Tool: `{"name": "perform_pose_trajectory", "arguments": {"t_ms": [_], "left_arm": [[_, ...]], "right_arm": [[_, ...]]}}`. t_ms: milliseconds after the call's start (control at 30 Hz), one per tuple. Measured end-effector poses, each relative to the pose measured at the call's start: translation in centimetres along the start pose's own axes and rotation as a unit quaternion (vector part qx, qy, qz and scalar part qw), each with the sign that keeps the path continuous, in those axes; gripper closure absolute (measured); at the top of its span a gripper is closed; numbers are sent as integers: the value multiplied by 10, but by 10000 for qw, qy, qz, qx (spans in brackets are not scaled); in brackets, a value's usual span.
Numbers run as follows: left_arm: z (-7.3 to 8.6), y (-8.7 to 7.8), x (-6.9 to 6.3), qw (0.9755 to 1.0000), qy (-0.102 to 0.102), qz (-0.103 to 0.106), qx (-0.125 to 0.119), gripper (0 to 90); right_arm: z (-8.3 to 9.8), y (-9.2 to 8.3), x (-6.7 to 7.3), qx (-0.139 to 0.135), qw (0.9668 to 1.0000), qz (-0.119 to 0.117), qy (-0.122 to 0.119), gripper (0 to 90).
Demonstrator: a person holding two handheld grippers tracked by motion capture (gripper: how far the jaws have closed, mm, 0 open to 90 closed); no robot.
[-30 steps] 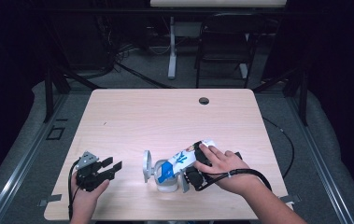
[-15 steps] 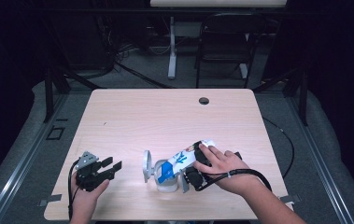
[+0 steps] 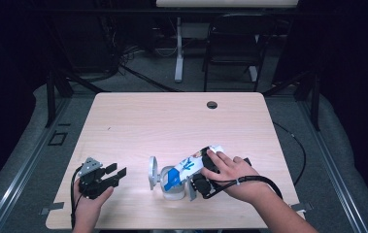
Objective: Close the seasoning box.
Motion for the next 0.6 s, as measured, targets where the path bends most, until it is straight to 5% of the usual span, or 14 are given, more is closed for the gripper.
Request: {"name": "perform_pose_trajectory", "arguments": {"t_ms": [600], "left_arm": [[0, 1, 1, 10000, -2, -13, -47, 523]], "right_arm": [[1, 1, -1, 4, 10000, 31, -14, 429]]}}
Point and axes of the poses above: each handheld gripper's, and its own axes: y roughly forward along the jaws, z roughly out of its underside, x roughly to its left, the point moved 9 cm from there along y, roughly forward along the jaws, and after that the axes turned 1 degree about y, right-handed, at the moved point
